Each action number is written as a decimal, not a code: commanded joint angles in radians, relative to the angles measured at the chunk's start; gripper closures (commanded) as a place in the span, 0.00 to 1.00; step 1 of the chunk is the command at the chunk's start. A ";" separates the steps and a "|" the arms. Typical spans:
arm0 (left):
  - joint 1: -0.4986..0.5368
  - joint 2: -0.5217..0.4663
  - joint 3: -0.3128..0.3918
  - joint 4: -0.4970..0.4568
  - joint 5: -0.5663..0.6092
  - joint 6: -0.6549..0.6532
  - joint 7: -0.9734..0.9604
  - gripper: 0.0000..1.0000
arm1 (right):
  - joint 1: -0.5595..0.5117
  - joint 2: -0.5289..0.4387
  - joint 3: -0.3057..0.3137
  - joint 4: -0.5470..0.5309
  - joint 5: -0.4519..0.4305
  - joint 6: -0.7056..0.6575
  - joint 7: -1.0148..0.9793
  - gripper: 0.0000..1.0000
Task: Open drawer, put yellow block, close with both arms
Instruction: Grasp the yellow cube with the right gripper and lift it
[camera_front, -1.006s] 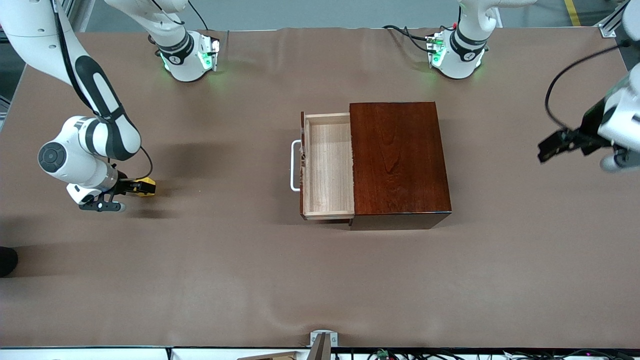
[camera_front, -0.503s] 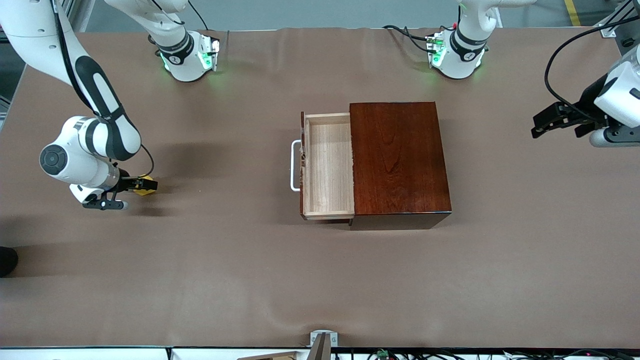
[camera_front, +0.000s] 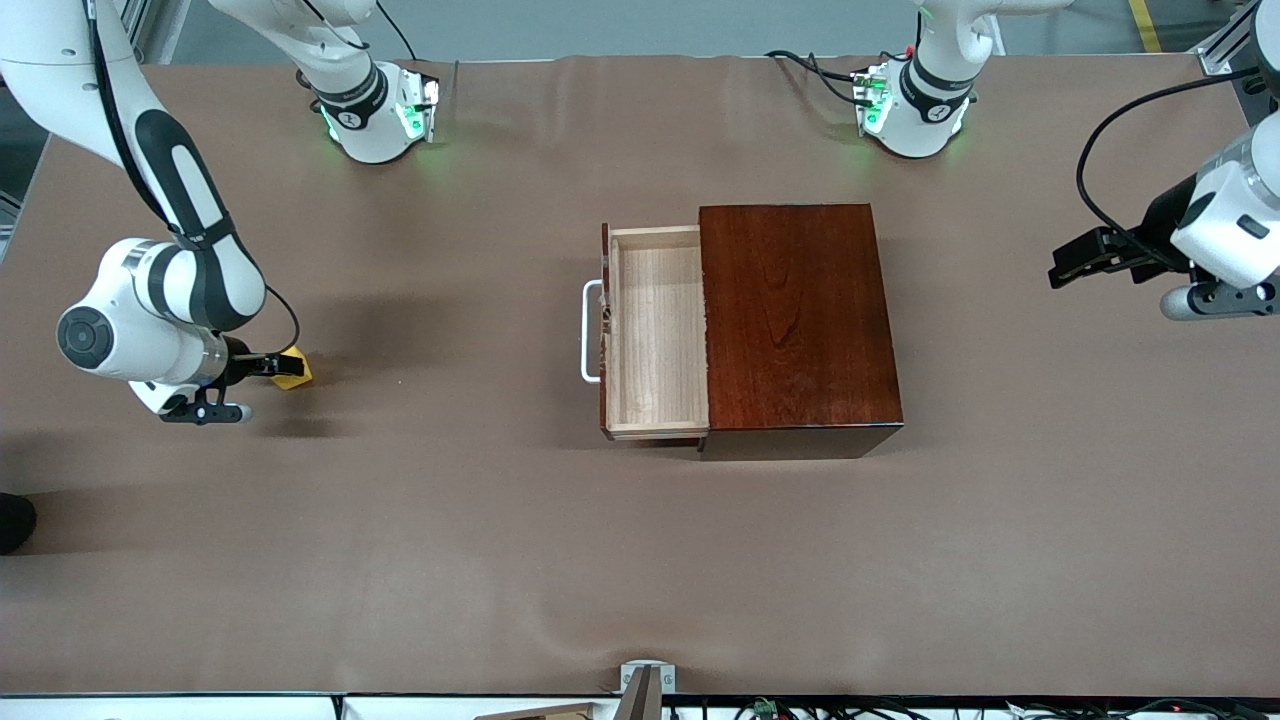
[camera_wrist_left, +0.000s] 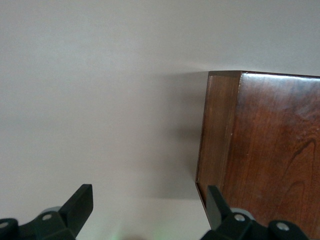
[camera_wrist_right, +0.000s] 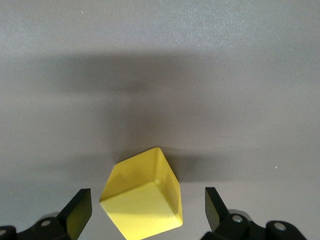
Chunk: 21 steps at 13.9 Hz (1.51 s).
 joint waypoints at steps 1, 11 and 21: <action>0.010 -0.006 0.001 0.010 -0.020 -0.009 -0.008 0.00 | -0.019 0.008 0.009 0.005 0.000 -0.005 -0.022 0.00; 0.019 -0.006 0.002 0.011 -0.025 -0.007 -0.002 0.00 | -0.011 -0.005 0.010 0.095 0.000 -0.179 -0.016 1.00; 0.044 -0.002 0.001 0.027 -0.040 -0.001 0.000 0.00 | 0.197 -0.173 0.013 0.634 0.078 -0.708 0.106 1.00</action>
